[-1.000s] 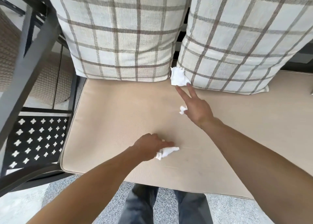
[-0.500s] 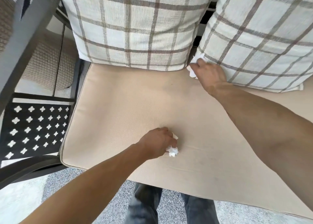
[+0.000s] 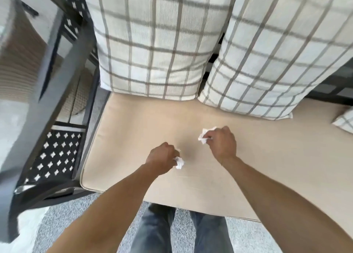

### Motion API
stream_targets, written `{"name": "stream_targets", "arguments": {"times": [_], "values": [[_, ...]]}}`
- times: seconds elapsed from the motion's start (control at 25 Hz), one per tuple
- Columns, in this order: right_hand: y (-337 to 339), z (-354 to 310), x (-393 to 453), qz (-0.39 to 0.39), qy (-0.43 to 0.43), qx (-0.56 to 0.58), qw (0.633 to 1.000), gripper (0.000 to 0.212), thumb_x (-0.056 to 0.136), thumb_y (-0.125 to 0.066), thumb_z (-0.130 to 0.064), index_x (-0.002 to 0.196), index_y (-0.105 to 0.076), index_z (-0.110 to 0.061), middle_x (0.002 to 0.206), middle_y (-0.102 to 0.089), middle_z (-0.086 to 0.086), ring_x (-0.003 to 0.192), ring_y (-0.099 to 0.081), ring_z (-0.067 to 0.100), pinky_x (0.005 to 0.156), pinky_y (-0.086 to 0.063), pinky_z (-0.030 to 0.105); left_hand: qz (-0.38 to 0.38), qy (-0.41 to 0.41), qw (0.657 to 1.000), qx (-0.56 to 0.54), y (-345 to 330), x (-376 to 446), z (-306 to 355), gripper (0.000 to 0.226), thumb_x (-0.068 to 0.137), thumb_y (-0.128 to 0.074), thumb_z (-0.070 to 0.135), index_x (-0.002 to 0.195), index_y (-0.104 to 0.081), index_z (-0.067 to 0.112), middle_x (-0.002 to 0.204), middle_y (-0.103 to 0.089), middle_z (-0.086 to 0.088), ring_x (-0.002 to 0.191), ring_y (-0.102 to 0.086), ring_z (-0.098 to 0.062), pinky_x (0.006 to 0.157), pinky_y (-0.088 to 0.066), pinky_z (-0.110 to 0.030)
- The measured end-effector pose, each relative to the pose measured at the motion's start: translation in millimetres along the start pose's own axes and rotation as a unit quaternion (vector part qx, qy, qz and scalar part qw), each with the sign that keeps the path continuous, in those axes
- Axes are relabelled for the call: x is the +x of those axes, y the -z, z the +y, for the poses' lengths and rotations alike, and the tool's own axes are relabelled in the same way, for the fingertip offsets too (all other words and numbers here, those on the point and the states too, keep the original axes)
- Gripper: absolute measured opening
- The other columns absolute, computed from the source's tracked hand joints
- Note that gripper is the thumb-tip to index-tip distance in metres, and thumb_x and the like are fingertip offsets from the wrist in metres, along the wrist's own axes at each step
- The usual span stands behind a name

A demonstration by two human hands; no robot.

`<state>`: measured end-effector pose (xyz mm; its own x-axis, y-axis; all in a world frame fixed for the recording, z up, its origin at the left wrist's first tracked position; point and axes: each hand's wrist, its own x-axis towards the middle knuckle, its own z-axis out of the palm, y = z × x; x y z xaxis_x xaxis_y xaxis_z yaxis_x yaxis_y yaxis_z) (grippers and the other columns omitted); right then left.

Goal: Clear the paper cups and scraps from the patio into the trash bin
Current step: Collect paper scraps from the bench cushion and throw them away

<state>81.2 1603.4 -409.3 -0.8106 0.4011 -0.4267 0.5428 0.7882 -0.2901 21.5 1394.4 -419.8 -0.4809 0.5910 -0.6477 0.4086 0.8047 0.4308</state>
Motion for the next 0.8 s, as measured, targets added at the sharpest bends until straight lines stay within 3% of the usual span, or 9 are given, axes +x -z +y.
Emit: {"name": "stream_targets", "arguments": {"times": [0.08,0.16,0.28,0.4,0.56,0.68,0.8], "values": [[31,-15,-28,0.037,-0.013,0.031,0.999,0.014,0.081,-0.068,-0.028,0.083,-0.074,-0.041,0.078,-0.063,-0.013,0.095,-0.048,0.020,0.081,-0.034,0.032,0.050,0.010,0.999,-0.016,26,-20,8,0.012,0.077,-0.062,0.034,0.084,-0.071,0.031,0.090,-0.055,0.014,0.098,-0.050,-0.010,0.066,-0.045,-0.028],[68,-34,-47,0.076,-0.010,0.066,0.995,0.015,0.081,-0.069,-0.028,0.083,-0.074,-0.042,0.073,-0.060,-0.016,0.094,-0.045,0.016,0.082,-0.030,0.031,0.106,0.001,0.994,-0.025,53,-42,18,0.012,0.080,-0.063,0.038,0.086,-0.073,0.034,0.093,-0.053,0.013,0.095,-0.049,-0.009,0.066,-0.046,-0.029],[130,-60,-74,0.102,0.031,0.148,0.983,0.013,0.078,-0.071,-0.027,0.080,-0.075,-0.040,0.071,-0.067,-0.015,0.082,-0.054,0.008,0.075,-0.041,0.031,0.195,-0.014,0.976,-0.100,97,-78,38,0.009,0.082,-0.070,0.037,0.088,-0.075,0.033,0.085,-0.049,0.014,0.087,-0.055,-0.008,0.066,-0.042,-0.027],[183,-79,-93,0.109,0.056,0.233,0.965,0.007,0.076,-0.073,-0.028,0.079,-0.074,-0.034,0.079,-0.070,-0.015,0.075,-0.063,0.005,0.070,-0.049,0.030,0.261,-0.032,0.946,-0.190,137,-116,62,0.006,0.080,-0.074,0.033,0.084,-0.077,0.035,0.080,-0.058,0.011,0.079,-0.058,-0.005,0.069,-0.046,-0.028],[228,-94,-111,0.179,0.111,0.187,0.960,0.020,0.080,-0.066,-0.017,0.091,-0.072,-0.032,0.098,-0.069,-0.014,0.091,-0.062,0.009,0.079,-0.047,0.028,0.359,-0.039,0.906,-0.223,167,-163,85,0.013,0.080,-0.071,0.026,0.090,-0.075,0.032,0.092,-0.068,0.010,0.086,-0.064,-0.011,0.079,-0.049,-0.029],[244,-103,-131,0.196,0.159,0.152,0.956,0.023,0.079,-0.063,-0.016,0.092,-0.072,-0.033,0.098,-0.068,-0.016,0.089,-0.063,0.008,0.076,-0.046,0.025,0.409,-0.013,0.894,-0.181,169,-199,95,0.018,0.082,-0.068,0.029,0.100,-0.074,0.028,0.102,-0.070,0.007,0.093,-0.064,-0.015,0.081,-0.050,-0.032],[243,-112,-153,0.201,0.211,0.160,0.943,0.024,0.078,-0.063,-0.015,0.089,-0.070,-0.035,0.095,-0.067,-0.018,0.085,-0.061,0.005,0.072,-0.044,0.022,0.462,0.001,0.873,-0.157,162,-237,99,0.016,0.084,-0.069,0.027,0.099,-0.072,0.023,0.099,-0.070,0.006,0.090,-0.064,-0.016,0.075,-0.046,-0.027]]}}
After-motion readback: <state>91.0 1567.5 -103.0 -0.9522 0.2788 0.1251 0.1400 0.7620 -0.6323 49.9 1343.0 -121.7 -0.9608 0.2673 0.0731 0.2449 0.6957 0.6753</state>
